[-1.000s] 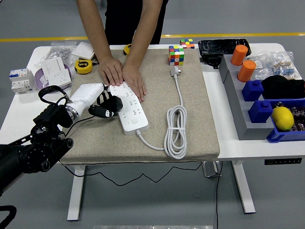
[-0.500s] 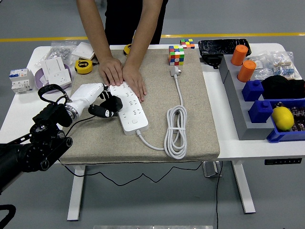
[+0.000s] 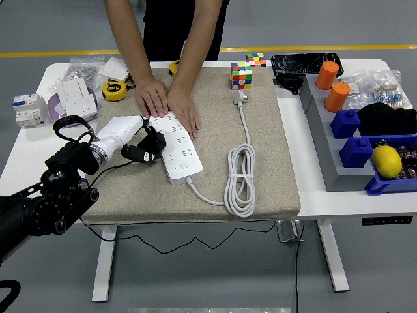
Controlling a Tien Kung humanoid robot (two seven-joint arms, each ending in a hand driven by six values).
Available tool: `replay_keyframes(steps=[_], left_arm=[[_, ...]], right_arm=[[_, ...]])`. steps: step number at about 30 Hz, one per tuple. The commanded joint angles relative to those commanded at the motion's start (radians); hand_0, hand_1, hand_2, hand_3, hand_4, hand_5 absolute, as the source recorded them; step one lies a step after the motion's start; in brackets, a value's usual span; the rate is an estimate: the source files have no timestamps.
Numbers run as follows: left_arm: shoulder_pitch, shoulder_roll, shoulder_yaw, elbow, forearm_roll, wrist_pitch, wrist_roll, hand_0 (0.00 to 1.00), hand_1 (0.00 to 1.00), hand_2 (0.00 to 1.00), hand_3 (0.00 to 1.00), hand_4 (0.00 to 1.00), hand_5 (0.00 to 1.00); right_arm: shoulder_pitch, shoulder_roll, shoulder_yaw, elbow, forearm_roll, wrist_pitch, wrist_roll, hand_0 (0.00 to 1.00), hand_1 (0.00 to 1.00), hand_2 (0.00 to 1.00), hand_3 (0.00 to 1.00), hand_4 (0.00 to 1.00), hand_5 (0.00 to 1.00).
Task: Pick up the plug,place it near the board,insert it into the board,press the button
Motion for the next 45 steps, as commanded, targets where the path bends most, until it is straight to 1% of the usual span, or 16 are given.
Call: replay_keyframes(steps=[4,5,10,11,16,17,20,22,23,26,28,30,33,36,41,45], left_arm=[[0.003,0.003,-0.011,-0.014,0.004,-0.017,0.008,0.692,0.772,0.693,0.653,0.937,0.165],[0.004,0.004,-0.014,-0.020,0.005,-0.024,0.011,0.724,0.824,0.766,0.762,0.998,0.245],[0.010,0.006,-0.035,-0.042,0.007,-0.059,0.026,0.724,0.824,0.766,0.762,0.998,0.245],[0.014,0.006,-0.049,-0.050,0.005,-0.076,0.032,0.837,0.952,0.927,0.868,0.998,0.371],[0.037,0.006,-0.114,-0.100,0.011,-0.136,0.057,0.837,0.952,0.927,0.868,0.998,0.371],[0.046,0.003,-0.137,-0.116,0.015,-0.150,0.066,0.998,0.998,0.998,0.998,0.998,0.608],[0.091,-0.015,-0.239,-0.180,0.016,-0.182,0.090,0.998,0.998,0.998,0.998,0.998,0.608],[0.126,-0.032,-0.311,-0.229,-0.008,-0.174,0.098,0.998,0.998,0.998,0.998,0.998,0.608],[0.146,-0.040,-0.339,-0.255,-0.034,-0.157,0.099,0.998,0.998,0.998,0.998,0.998,0.975],[0.237,-0.081,-0.447,-0.376,-0.169,-0.056,0.092,0.998,0.998,0.998,0.998,0.998,0.975],[0.286,-0.098,-0.475,-0.441,-0.247,-0.004,0.080,0.998,0.998,0.998,0.998,0.998,0.975],[0.339,-0.111,-0.482,-0.508,-0.338,0.023,0.078,0.998,0.998,0.998,0.998,0.998,0.998],[0.393,-0.113,-0.470,-0.569,-0.455,0.014,0.093,0.998,0.998,0.998,0.998,0.998,0.998],[0.437,-0.107,-0.450,-0.602,-0.571,-0.010,0.114,0.998,0.998,0.998,0.998,0.998,0.998],[0.476,-0.098,-0.417,-0.604,-0.547,-0.061,0.146,0.998,0.998,0.998,0.998,0.998,0.998],[0.468,-0.091,-0.408,-0.563,-0.522,-0.098,0.150,0.998,0.998,0.998,0.998,0.998,0.998]], right_arm=[[0.000,0.001,-0.001,0.000,0.001,0.000,0.001,0.848,0.753,0.735,0.762,0.998,0.769],[0.000,0.001,-0.001,0.000,0.002,0.000,0.001,0.849,0.753,0.734,0.762,0.998,0.773],[0.001,0.002,-0.003,0.000,0.006,-0.003,0.004,0.849,0.753,0.734,0.762,0.998,0.773],[0.000,0.002,-0.003,0.000,0.006,-0.003,0.004,0.849,0.753,0.734,0.762,0.998,0.773],[-0.002,0.003,-0.002,0.000,0.007,-0.003,0.006,0.849,0.753,0.734,0.762,0.998,0.773],[-0.002,0.003,-0.002,0.000,0.007,-0.003,0.006,0.848,0.753,0.734,0.762,0.998,0.770],[-0.005,0.007,-0.001,0.000,0.010,-0.004,0.008,0.848,0.753,0.734,0.762,0.998,0.770],[-0.008,0.009,-0.001,0.000,0.012,-0.005,0.009,0.848,0.753,0.734,0.762,0.998,0.770],[-0.009,0.010,-0.001,0.000,0.013,-0.005,0.009,0.846,0.753,0.734,0.762,0.998,0.760],[-0.018,0.013,0.002,0.000,0.012,-0.006,0.011,0.846,0.753,0.734,0.762,0.998,0.760],[-0.021,0.014,0.003,0.000,0.012,-0.006,0.011,0.846,0.753,0.734,0.762,0.998,0.760],[-0.022,0.014,0.006,0.000,0.009,-0.007,0.012,0.848,0.753,0.734,0.762,0.998,0.758],[-0.022,0.013,0.009,0.000,0.008,-0.008,0.014,0.848,0.753,0.734,0.762,0.998,0.758],[-0.019,0.014,0.010,0.000,0.010,-0.008,0.016,0.849,0.753,0.733,0.763,0.998,0.756],[-0.017,0.014,0.010,0.000,0.012,-0.009,0.019,0.847,0.753,0.733,0.762,0.998,0.756],[-0.018,0.014,0.011,0.000,0.008,-0.007,0.020,0.847,0.753,0.733,0.762,0.998,0.756]])
